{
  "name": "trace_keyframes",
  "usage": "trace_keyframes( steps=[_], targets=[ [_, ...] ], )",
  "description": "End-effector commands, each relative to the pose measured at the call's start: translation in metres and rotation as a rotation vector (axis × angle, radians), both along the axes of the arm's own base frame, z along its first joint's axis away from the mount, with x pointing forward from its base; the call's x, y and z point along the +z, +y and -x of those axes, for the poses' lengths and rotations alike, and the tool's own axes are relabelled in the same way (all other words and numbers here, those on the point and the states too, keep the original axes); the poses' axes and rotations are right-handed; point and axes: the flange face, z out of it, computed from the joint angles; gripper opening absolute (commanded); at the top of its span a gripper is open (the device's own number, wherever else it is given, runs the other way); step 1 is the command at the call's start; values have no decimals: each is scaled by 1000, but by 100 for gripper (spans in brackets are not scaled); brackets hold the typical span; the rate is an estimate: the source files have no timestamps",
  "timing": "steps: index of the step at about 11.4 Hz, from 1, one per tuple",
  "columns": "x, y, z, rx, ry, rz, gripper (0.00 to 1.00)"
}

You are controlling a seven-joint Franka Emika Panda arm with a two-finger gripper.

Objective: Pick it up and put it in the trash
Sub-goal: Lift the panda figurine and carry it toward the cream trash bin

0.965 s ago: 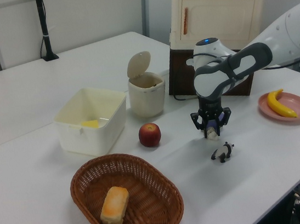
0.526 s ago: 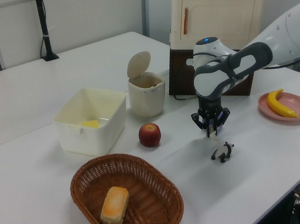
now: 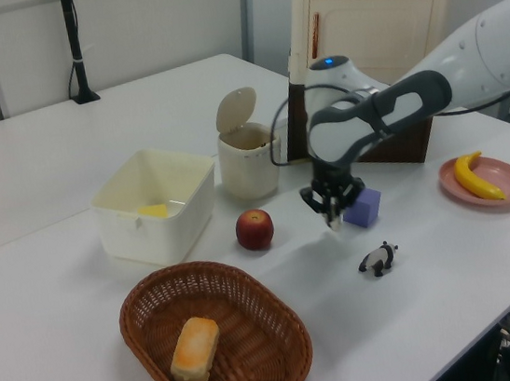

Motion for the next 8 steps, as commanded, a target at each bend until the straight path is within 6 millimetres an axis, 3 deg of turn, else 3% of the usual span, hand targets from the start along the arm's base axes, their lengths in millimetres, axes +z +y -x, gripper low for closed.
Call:
trace_keyframes(
  steps=[1,5,8],
  targets=[
    [57,26,-28,-16,-133,-6,0],
    [145,13,-65,-74,-316,-75,0],
    [171,-3,-82,-50,-381,-68,0]
  ],
)
